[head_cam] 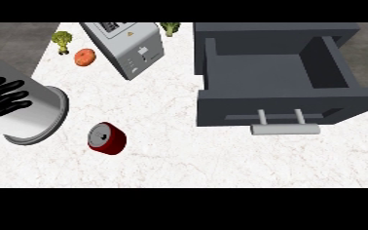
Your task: Pick up the can, place it into the drawer and close the drawer
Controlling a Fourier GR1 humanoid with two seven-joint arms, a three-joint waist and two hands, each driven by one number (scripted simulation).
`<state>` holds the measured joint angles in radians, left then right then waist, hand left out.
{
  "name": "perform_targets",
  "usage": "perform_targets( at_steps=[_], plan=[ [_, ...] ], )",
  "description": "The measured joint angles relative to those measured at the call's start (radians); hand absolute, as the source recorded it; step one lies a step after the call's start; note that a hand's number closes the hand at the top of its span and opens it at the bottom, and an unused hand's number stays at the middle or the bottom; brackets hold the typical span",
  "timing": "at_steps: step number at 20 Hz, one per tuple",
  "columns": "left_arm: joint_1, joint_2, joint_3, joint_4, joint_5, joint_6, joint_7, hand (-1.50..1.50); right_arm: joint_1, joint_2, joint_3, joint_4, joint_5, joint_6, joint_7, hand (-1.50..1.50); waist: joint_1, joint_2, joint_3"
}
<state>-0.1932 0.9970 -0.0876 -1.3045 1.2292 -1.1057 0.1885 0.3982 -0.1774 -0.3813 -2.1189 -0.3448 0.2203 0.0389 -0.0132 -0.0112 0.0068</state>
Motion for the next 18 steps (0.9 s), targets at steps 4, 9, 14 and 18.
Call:
perform_targets(
  at_steps=[4, 9, 14, 18],
  plan=[
    [-0.038, -0.04, -0.035, 0.006, 0.009, 0.017, 0.043, -1.5, 0.003, -0.001, -0.029, -0.018, -0.026, 0.009, 0.028, -1.5, 0.002, 0.004, -0.002],
    [-0.061, -0.145, -0.051, -0.019, -0.062, 0.061, 0.08, -1.5, 0.025, 0.01, -0.067, -0.026, -0.046, 0.043, 0.028, -1.5, 0.003, 0.008, -0.005],
    [-0.052, -0.261, -0.03, -0.032, -0.189, 0.089, 0.084, -1.5, 0.039, 0.013, -0.117, 0.004, -0.065, 0.098, 0.003, -1.5, 0.005, 0.01, -0.006],
    [-0.044, -0.344, -0.004, -0.013, -0.299, 0.085, 0.077, -1.5, 0.045, 0.028, -0.145, 0.012, -0.07, 0.131, -0.006, -1.5, 0.006, 0.01, -0.007]
  ],
)
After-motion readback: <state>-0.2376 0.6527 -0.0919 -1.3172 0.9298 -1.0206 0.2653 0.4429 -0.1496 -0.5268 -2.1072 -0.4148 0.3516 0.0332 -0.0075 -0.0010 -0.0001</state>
